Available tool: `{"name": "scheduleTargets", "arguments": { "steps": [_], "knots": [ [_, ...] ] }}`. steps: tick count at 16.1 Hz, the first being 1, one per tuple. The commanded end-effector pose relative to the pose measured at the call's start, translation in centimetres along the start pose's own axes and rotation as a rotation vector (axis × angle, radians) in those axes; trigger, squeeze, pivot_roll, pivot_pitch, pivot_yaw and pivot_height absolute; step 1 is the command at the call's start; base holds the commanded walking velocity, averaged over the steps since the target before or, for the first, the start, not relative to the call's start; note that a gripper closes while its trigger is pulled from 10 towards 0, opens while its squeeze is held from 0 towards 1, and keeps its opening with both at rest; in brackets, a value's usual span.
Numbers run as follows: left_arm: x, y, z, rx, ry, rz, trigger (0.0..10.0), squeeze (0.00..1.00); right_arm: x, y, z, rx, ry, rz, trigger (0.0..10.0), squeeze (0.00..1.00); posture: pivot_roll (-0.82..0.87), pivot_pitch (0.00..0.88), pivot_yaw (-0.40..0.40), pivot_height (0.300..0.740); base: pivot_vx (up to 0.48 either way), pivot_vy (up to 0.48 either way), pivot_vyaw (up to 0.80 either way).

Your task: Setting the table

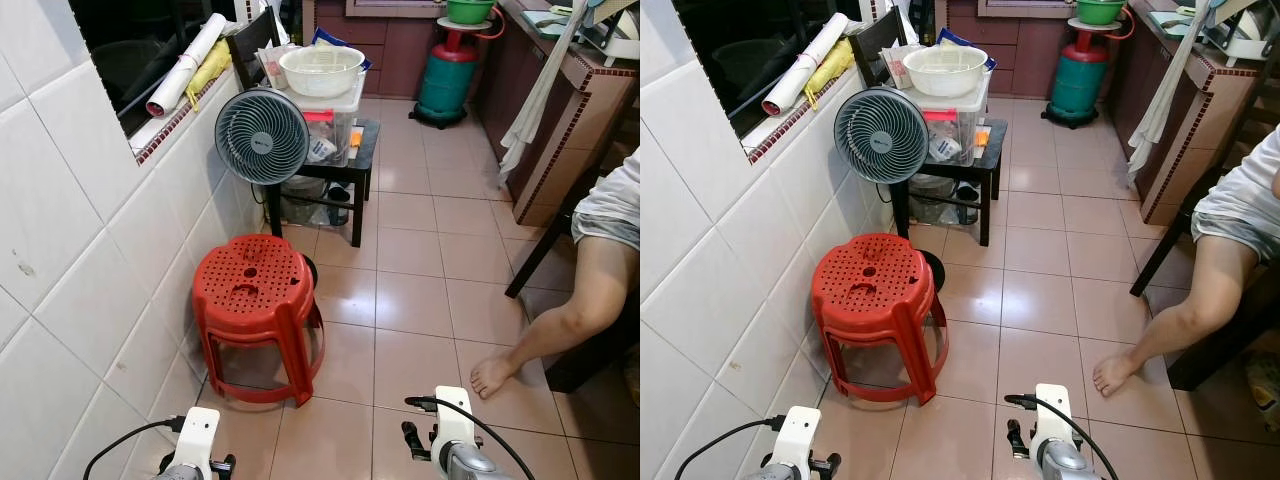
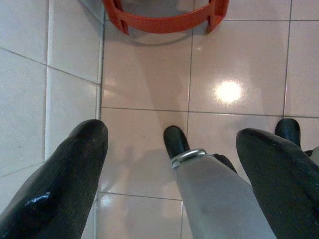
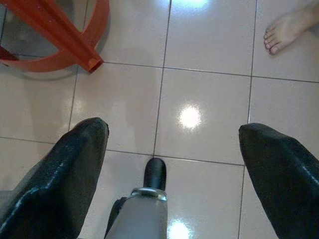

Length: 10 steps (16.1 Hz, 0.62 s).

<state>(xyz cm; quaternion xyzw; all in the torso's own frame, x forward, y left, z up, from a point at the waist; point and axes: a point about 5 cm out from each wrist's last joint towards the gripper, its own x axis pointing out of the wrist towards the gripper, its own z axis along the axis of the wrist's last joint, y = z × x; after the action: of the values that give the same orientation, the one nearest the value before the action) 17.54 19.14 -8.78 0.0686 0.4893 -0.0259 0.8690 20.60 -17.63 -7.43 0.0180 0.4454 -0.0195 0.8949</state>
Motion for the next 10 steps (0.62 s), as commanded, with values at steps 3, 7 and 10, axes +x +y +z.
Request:
{"name": "scheduleTargets", "arguments": {
  "steps": [3,7,10],
  "knots": [
    [-0.2,0.9,10.5,-0.162,-0.359,0.074,10.0,0.0,0.5,3.8,6.2,-0.194,-0.137,0.103,10.0,0.0,-0.09,0.0,-0.001,0.74,0.0,0.0,0.0],
    [-0.2,1.0,10.2,-0.19,-0.362,0.064,10.0,0.0,0.5,3.8,6.2,-0.219,-0.147,0.101,10.0,0.0,-0.1,0.0,0.002,0.74,0.0,0.0,0.0],
    [-1.1,1.4,13.3,-0.224,-0.538,-0.005,10.0,0.0,0.0,3.4,10.0,-0.218,-0.353,0.049,10.0,0.0,-0.11,0.0,-0.005,0.74,0.0,0.0,0.0]
  ]
}}
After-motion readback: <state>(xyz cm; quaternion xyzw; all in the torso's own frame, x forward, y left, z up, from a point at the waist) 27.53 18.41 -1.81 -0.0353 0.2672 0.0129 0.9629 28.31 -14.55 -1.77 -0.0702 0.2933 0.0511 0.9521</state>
